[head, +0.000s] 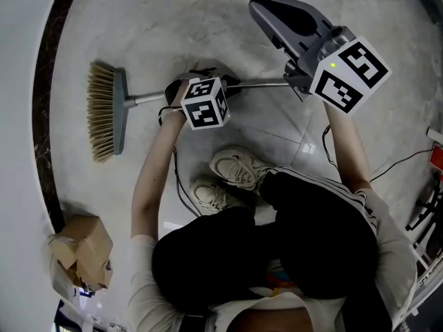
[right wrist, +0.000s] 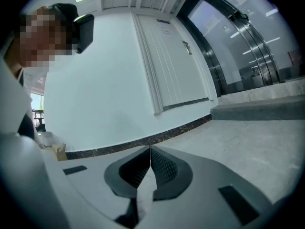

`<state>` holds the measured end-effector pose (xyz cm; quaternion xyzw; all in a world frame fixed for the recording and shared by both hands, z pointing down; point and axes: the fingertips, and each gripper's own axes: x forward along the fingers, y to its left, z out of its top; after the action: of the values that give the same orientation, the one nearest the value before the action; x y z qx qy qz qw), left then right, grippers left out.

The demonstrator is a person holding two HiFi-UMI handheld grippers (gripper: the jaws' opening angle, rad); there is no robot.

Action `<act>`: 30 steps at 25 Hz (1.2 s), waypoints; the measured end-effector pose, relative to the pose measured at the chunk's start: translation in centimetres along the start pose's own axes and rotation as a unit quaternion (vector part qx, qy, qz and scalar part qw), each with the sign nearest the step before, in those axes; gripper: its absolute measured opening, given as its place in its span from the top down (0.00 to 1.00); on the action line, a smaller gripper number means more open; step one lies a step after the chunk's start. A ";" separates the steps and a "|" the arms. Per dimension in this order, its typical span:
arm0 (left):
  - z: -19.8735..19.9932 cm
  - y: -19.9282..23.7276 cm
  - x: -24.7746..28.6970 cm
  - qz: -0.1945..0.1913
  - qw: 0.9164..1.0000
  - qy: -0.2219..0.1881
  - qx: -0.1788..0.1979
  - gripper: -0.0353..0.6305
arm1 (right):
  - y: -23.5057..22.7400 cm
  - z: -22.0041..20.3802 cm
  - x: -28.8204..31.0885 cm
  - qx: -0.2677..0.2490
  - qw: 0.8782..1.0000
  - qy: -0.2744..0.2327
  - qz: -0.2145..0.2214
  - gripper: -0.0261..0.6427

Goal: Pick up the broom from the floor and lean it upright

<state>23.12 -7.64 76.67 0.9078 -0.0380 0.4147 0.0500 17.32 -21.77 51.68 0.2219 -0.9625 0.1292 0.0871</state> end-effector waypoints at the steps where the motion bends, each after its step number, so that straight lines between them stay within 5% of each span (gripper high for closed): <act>1: 0.2 0.8 -0.7 0.018 1.000 -0.010 -0.006 0.75 | -0.2 0.4 -0.3 0.009 1.000 -0.008 0.000 0.94; 4: 0.8 5.1 -4.9 0.096 0.993 -0.052 -0.045 0.76 | 0.1 2.6 -0.7 0.023 0.999 -0.040 0.012 0.94; 7: 0.4 11.6 -12.7 0.203 0.971 -0.098 -0.084 0.76 | 1.7 7.0 0.8 -0.010 0.995 -0.084 0.044 0.94; 10: 0.1 15.5 -20.7 0.304 0.932 -0.155 -0.123 0.76 | 3.1 10.0 2.0 -0.033 0.991 -0.111 0.063 0.94; 13: 1.0 16.4 -29.4 0.404 0.881 -0.197 -0.146 0.76 | 4.3 12.7 2.1 -0.025 0.987 -0.142 0.066 0.94; 16: 0.6 16.5 -41.1 0.519 0.809 -0.224 -0.160 0.76 | 7.0 16.7 6.0 -0.014 0.982 -0.160 0.101 0.94; 21: -4.6 11.2 -59.1 0.671 0.661 -0.257 -0.217 0.76 | 15.7 23.6 17.4 0.002 0.960 -0.157 0.231 0.94; 27: -10.3 -0.4 -69.3 0.783 0.477 -0.271 -0.292 0.76 | 29.6 29.0 20.6 0.001 0.930 -0.172 0.327 0.94; 29: -12.5 -3.1 -71.1 0.806 0.424 -0.266 -0.316 0.76 | 33.4 29.1 22.2 -0.001 0.924 -0.164 0.346 0.94; 30: -13.4 -4.0 -71.6 0.813 0.405 -0.262 -0.327 0.76 | 34.7 28.7 23.0 -0.006 0.925 -0.159 0.344 0.94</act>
<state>-33.22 -0.02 31.01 0.4290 -0.9019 -0.0412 -0.0301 -21.83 -9.15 22.29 -0.1058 -0.9816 0.1085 -0.1157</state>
